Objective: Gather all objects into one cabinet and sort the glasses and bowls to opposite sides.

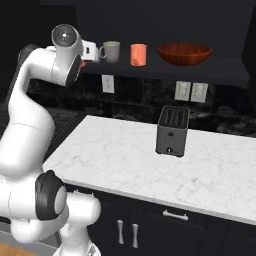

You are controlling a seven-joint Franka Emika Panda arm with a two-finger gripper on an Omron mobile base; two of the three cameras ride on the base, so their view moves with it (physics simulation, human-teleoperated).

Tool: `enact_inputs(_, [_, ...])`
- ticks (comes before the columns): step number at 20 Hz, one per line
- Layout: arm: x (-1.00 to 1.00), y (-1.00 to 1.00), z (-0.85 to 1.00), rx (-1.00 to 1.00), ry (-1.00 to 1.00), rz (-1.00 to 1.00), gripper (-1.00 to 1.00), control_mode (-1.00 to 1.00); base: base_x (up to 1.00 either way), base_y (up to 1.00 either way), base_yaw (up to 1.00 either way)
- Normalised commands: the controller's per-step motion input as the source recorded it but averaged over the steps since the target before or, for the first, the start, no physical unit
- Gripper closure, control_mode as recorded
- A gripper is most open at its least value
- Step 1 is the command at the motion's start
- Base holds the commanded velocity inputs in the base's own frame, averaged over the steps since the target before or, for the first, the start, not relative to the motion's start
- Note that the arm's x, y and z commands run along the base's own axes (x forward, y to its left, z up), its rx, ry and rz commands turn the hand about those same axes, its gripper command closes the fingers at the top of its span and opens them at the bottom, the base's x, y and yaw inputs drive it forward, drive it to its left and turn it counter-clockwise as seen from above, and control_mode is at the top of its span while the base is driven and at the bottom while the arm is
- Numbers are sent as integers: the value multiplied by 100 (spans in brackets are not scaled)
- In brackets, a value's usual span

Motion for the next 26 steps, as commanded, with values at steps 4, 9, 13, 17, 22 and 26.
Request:
enact_inputs(4, [36,7,-5,0,4,2,100,-100,0,0,0])
enact_inputs(9, [47,0,-10,0,0,0,100,-100,0,0,0])
enact_inputs(13, [42,1,-29,0,0,0,100,-100,0,0,0])
enact_inputs(17, [32,8,-27,0,0,0,100,-100,0,0,0])
enact_inputs(22, [38,1,-12,0,0,0,100,-100,0,0,0])
enact_inputs(26, [46,1,-12,0,0,0,100,-100,0,0,0])
